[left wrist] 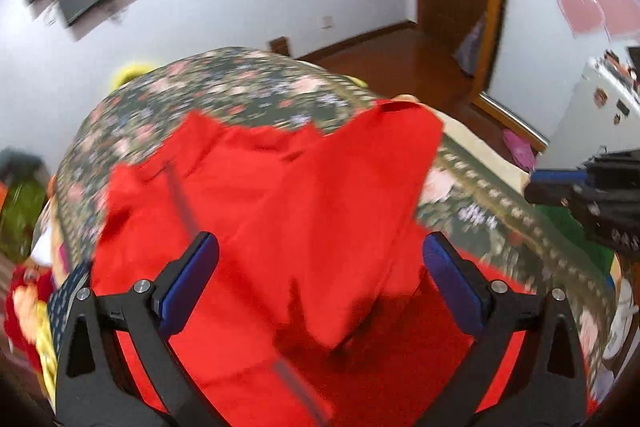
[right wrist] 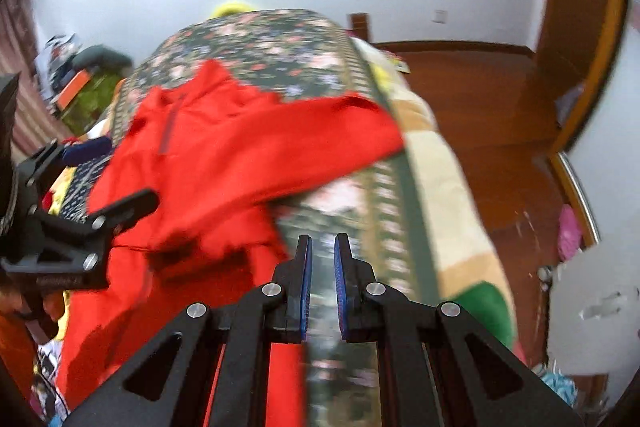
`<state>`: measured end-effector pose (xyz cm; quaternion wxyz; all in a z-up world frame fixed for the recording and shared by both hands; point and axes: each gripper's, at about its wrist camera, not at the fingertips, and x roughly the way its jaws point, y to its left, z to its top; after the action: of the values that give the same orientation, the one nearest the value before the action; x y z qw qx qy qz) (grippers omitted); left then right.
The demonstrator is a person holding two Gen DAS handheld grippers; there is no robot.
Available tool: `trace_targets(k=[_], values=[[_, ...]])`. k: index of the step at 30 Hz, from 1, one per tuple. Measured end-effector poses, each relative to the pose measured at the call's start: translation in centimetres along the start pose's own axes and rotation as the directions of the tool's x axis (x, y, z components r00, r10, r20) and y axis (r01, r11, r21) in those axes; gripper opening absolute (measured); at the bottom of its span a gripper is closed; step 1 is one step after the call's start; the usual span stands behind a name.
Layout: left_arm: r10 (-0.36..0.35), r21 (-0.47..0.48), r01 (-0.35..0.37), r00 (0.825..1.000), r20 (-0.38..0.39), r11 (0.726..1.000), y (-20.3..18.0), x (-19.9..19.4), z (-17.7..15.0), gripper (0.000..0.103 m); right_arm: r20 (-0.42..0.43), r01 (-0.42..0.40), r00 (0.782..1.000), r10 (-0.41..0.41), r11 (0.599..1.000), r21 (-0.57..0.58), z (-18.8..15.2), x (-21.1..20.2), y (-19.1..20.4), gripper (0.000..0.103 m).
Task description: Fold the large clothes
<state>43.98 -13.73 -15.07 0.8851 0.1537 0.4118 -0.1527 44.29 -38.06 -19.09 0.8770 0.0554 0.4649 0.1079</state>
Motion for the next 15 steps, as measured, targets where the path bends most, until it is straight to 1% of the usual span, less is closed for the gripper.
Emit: trace_targets(k=[1,3,6,8,10,12,13,15], values=[[-0.009,0.010,0.010,1.000,-0.009,1.000,-0.6,0.8,0.6,0.103,-0.004,0.014,1.000,-0.014,1.000,0.020,-0.4,0.1,-1.4,0.007],[-0.040,0.040,0.042,0.999,-0.036,0.998,-2.4,3.3,2.1,0.103,-0.005,0.027,1.000,-0.027,0.999,0.045,-0.8,0.3,-3.0,0.007],[-0.078,0.079,0.085,0.992,-0.098,0.993,-5.2,7.5,3.9,0.101,-0.012,0.032,0.999,-0.031,0.996,0.085,-1.4,0.9,-5.1,0.007],[-0.104,0.099,0.120,0.983,-0.149,0.988,-6.8,10.3,4.5,0.092,-0.019,0.021,1.000,-0.019,0.993,0.113,-1.8,1.2,-6.3,0.007],[-0.121,0.102,0.143,0.973,-0.196,0.984,-7.6,12.7,4.6,0.089,-0.022,0.007,1.000,-0.003,0.990,0.143,-2.2,1.5,-7.2,0.007],[-0.105,0.079,0.125,0.971,-0.216,0.989,-7.8,14.7,4.7,0.087,-0.027,-0.009,1.000,0.013,0.988,0.157,-2.5,1.8,-7.4,0.007],[-0.117,0.044,0.129,0.969,-0.216,0.991,-7.4,15.5,4.6,0.087,-0.029,-0.011,0.999,0.016,0.988,0.156,-2.5,1.9,-7.3,0.007],[-0.149,-0.021,0.148,0.972,-0.183,0.989,-6.8,15.7,4.6,0.082,-0.032,-0.009,0.999,0.013,0.989,0.146,-2.5,2.2,-7.1,0.007]])
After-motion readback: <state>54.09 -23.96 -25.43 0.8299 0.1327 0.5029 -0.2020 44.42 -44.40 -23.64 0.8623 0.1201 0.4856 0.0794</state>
